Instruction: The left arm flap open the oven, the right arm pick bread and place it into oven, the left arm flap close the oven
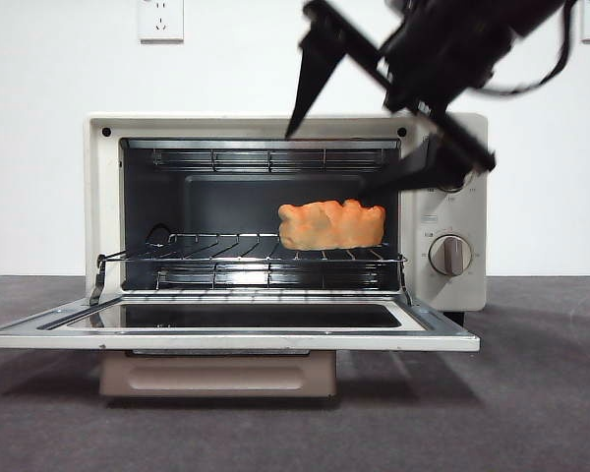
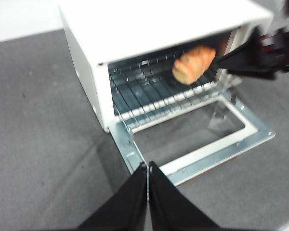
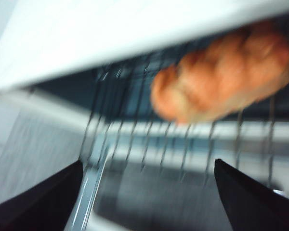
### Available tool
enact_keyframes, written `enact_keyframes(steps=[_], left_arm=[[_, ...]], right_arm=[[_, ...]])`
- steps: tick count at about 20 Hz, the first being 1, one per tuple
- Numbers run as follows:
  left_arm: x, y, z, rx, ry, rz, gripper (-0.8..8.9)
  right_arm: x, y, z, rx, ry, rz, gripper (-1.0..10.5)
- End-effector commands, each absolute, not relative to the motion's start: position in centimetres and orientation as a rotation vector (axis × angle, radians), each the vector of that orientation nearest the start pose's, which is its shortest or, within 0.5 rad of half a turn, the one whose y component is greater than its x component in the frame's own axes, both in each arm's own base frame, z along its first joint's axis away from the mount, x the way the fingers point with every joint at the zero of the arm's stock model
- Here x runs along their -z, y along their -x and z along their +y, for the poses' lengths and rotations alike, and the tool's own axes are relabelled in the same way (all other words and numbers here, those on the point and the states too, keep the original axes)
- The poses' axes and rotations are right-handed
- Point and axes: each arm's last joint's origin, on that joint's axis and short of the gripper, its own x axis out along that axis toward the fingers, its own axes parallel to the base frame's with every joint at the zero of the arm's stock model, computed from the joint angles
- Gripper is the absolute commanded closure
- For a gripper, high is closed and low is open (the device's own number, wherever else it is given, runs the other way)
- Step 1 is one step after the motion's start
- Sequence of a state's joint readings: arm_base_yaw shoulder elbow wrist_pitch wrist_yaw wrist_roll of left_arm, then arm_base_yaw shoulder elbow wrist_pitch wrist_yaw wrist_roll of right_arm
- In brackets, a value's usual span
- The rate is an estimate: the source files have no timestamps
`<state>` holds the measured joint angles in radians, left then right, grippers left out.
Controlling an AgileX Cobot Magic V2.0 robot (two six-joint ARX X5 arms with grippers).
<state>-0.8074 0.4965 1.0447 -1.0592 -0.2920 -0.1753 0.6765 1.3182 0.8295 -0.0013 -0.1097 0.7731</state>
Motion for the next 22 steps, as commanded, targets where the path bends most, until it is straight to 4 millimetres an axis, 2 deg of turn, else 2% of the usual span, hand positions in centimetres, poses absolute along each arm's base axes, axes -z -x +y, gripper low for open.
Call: enact_keyframes(steps=[1,7,12,16,22], left_arm=[[-36.3,-4.9,-4.1,0.476,-0.127,0.523,8.06],[-33.9,-8.0,-7.3,0.509,-0.177,0.662,8.06],[-30.2,-11.0,-8.9,0.585,-0.101,0.788,8.06],[-27.4,-13.2,-8.4,0.615,0.026,0.882,8.06],[-24.1,-15.8,-6.1,0.594,0.317,0.938,8.06]], right_arm=[[-26.7,-20.4,17.7,-0.613,-0.489,0.743,5.1],[-30.1,-16.6,14.8,-0.702,-0.386,0.676,5.1],[-32.5,-13.3,11.7,-0.729,-0.351,0.589,5.1],[-33.2,-10.9,9.5,-0.723,-0.334,0.57,5.1],[-33.1,-7.9,6.7,-0.637,-0.28,0.556,5.1]])
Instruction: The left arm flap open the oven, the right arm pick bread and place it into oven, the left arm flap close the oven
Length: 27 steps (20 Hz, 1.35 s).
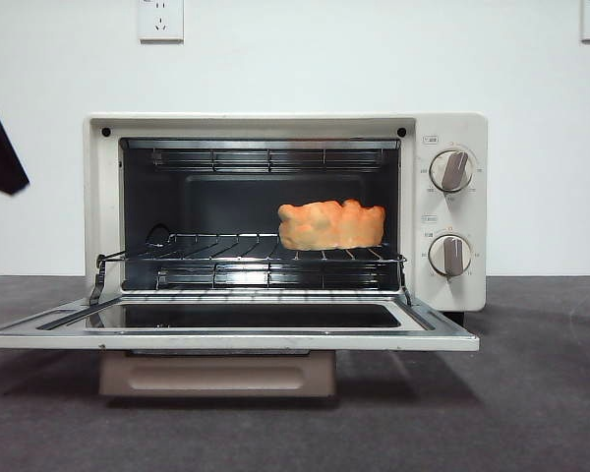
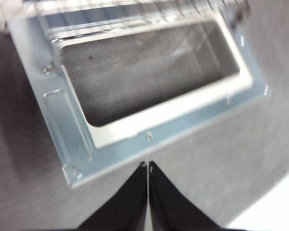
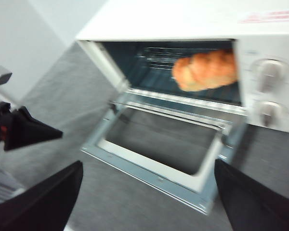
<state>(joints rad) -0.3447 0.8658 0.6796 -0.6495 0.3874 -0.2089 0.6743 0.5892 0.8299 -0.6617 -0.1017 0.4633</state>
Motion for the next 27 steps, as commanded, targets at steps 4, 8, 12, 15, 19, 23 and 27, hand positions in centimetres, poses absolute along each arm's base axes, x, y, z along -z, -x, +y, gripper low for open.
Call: enact_keyframes(steps=[4,8,12,15,19,23,27], left_arm=[[-22.2,-16.8,-4.5,0.533,0.44,0.941,8.06],[-20.9,-17.4,-3.1,0.452,0.511,0.944,8.06],[-19.7,-17.8,-2.0,0.381,0.559,0.96,8.06],[-18.5,-17.9,-1.7,0.348,0.579,1.012,8.06],[-17.0,-18.4,-1.7,0.36,0.604,1.097,8.06],[-14.9,-19.0,-1.8,0.362,0.62,1.2,8.06],[-14.1,-19.5,-2.0,0.43,0.676,1.234,8.06]], right_arm=[[-32.9,-6.4,5.4,-0.61,-0.27,0.568,5.1],[-32.4,-5.4,4.5,-0.597,-0.257,0.599,5.1],[-32.1,-4.9,4.1,-0.587,-0.245,0.631,5.1],[-31.9,-4.8,4.0,-0.585,-0.241,0.64,5.1],[-32.0,-4.8,4.0,-0.589,-0.24,0.631,5.1],[-32.2,-4.8,4.1,-0.594,-0.242,0.615,5.1],[-32.2,-4.9,4.0,-0.574,-0.237,0.608,5.1]])
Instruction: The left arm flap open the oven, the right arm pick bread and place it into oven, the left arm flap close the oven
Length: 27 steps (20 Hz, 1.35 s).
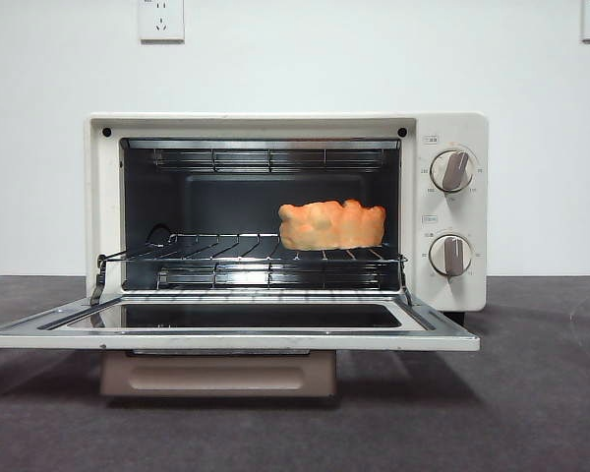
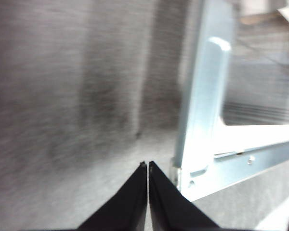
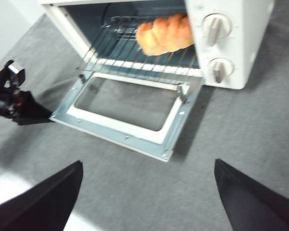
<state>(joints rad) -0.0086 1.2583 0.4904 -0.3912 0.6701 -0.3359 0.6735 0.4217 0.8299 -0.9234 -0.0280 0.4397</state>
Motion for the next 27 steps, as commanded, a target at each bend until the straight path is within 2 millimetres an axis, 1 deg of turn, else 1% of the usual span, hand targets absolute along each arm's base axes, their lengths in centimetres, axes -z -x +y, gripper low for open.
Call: enact_keyframes(steps=[1,7,10,17,22,27], left_arm=[[-13.9,-19.5,-2.0,0.427,0.68,1.244,8.06],[-13.2,-19.9,-2.2,0.482,0.733,1.264,8.06],[-13.2,-19.9,-2.2,0.493,0.745,1.26,8.06],[-13.9,-20.6,-2.3,0.594,0.872,1.206,8.06],[-15.3,-21.8,-2.2,0.648,0.944,1.118,8.06],[-18.0,-24.0,-2.2,0.653,0.989,0.965,8.06]], right_arm=[[-32.2,-4.9,4.0,-0.574,-0.237,0.608,5.1],[-32.2,-4.9,4.0,-0.56,-0.237,0.603,5.1],[-32.2,-4.9,4.0,-0.558,-0.237,0.603,5.1],[-32.4,-5.0,4.1,-0.562,-0.261,0.584,5.1],[-32.8,-5.1,4.2,-0.588,-0.302,0.554,5.1],[-32.9,-5.1,4.3,-0.59,-0.306,0.547,5.1]])
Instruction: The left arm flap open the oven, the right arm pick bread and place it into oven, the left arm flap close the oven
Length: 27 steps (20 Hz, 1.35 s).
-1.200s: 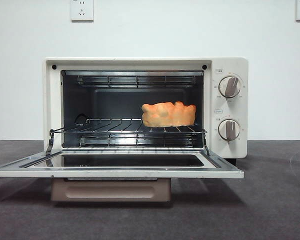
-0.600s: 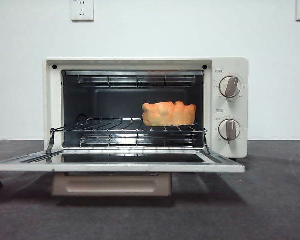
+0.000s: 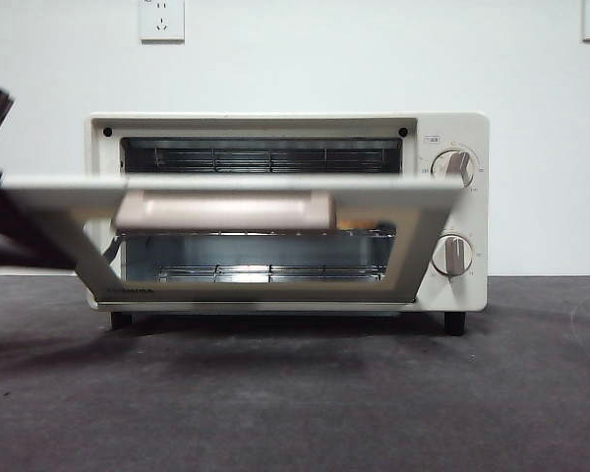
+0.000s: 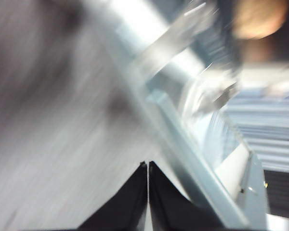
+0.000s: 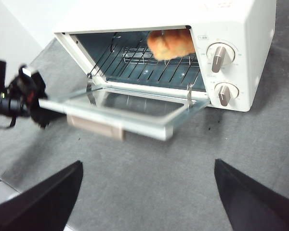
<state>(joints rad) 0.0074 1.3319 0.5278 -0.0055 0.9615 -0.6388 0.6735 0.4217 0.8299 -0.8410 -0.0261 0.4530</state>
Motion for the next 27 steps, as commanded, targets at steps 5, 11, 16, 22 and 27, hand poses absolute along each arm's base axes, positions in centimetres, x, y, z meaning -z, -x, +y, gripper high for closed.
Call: enact_keyframes(steps=[5,11,16,22,27], left_arm=[[-20.5,-25.8,-2.1,0.634,1.047,0.789,8.06],[-22.9,-26.3,-2.1,0.699,1.031,0.717,8.05],[-25.9,-24.5,-2.2,0.784,0.939,0.609,8.04],[-29.0,-20.5,-2.2,0.877,0.706,0.468,8.04],[-30.8,-16.5,-2.3,0.924,0.54,0.365,8.04]], right_arm=[[-32.9,-5.1,4.3,-0.59,-0.306,0.547,5.1],[-32.9,-5.1,4.3,-0.59,-0.304,0.546,5.1],[-32.9,-5.1,4.3,-0.597,-0.278,0.536,5.1],[-32.9,-5.2,4.3,-0.613,-0.233,0.518,5.1],[-33.2,-5.2,4.4,-0.654,-0.194,0.474,5.1]])
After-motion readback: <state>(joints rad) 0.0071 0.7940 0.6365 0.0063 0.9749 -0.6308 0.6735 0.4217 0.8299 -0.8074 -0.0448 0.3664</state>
